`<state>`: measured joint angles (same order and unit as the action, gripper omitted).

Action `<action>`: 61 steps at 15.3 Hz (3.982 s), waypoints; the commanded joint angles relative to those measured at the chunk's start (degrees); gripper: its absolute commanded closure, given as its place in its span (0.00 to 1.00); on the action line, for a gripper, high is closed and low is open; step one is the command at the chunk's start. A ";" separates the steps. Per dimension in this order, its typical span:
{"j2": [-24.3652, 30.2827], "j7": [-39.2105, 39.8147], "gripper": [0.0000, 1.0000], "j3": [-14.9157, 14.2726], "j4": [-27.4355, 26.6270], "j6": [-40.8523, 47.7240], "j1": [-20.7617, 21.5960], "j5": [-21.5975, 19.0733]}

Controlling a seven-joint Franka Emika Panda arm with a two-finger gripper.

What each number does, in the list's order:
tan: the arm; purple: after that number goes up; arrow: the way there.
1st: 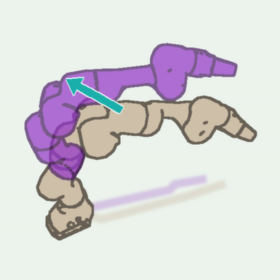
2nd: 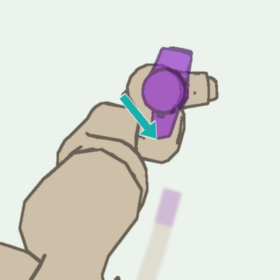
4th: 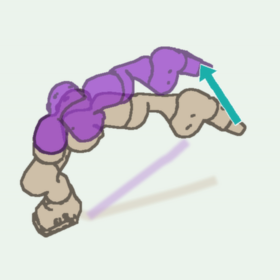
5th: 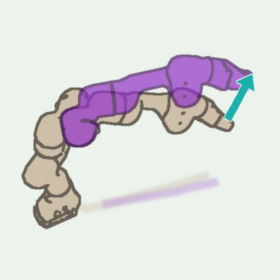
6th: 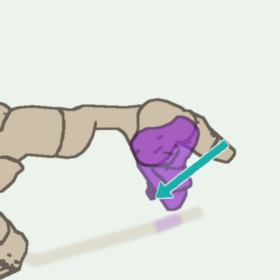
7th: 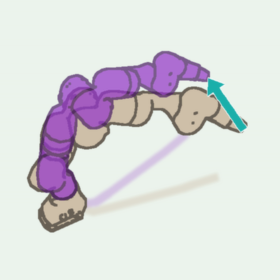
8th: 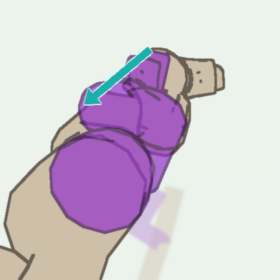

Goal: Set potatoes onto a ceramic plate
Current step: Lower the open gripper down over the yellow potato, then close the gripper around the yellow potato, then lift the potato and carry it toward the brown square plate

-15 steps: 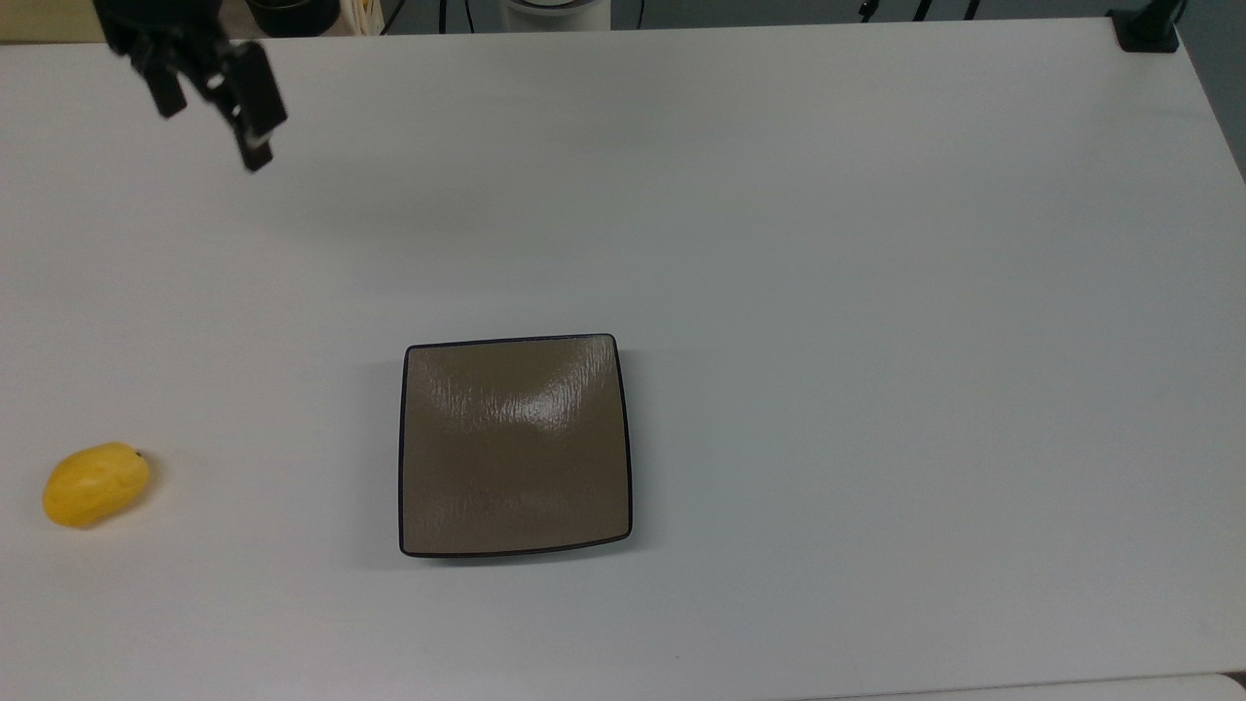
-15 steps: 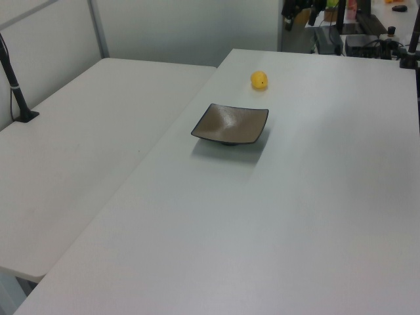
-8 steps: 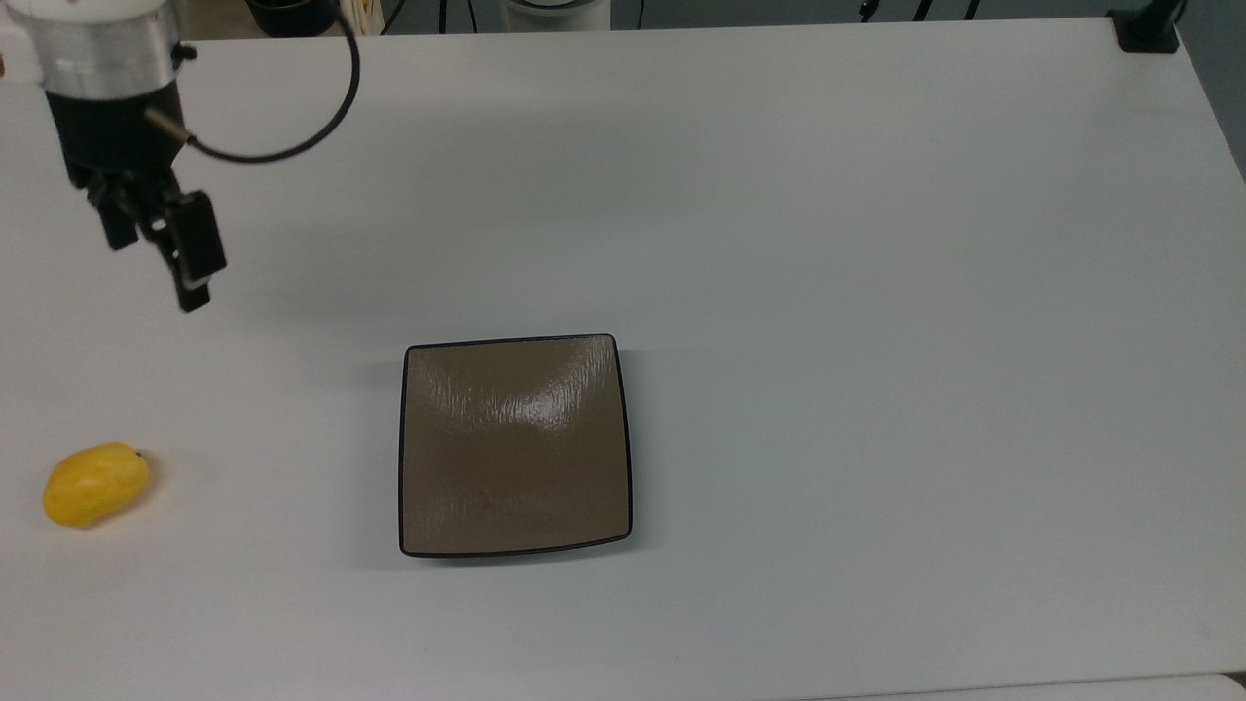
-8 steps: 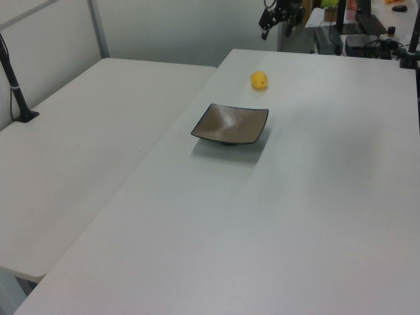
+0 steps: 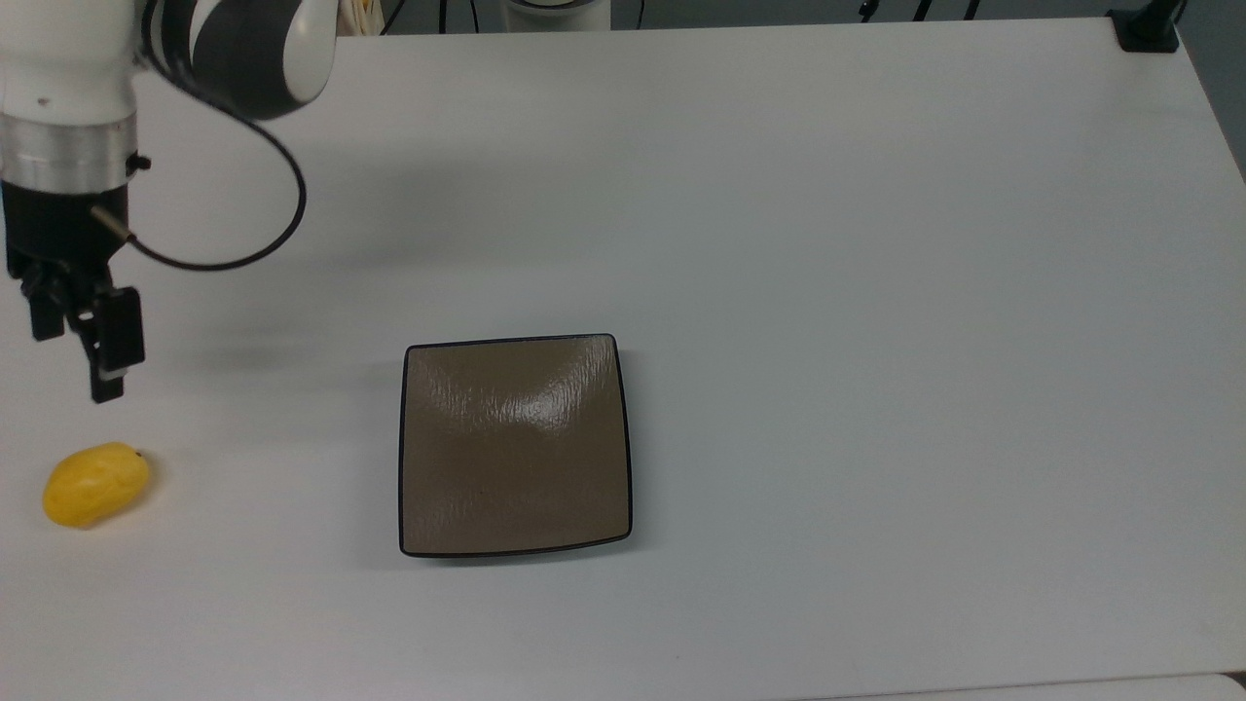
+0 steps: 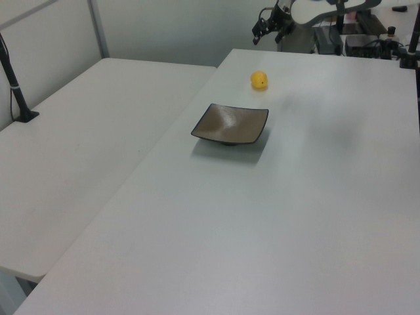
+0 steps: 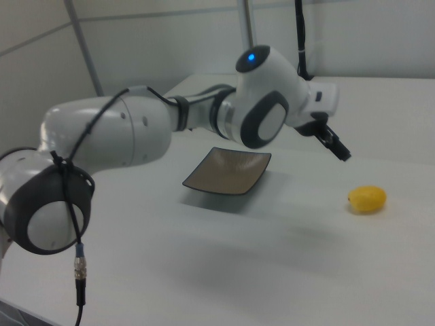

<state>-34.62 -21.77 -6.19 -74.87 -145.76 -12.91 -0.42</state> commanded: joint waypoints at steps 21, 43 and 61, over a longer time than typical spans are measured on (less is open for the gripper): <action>-19.43 0.15 0.00 -0.14 8.16 -17.89 -3.17 3.32; -21.28 4.81 0.81 -0.05 7.55 -23.69 -2.82 4.90; 11.57 6.04 0.83 5.49 -6.94 7.40 3.32 -1.51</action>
<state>-32.28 -17.12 -0.89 -73.36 -143.38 -12.53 1.57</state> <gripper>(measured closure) 0.304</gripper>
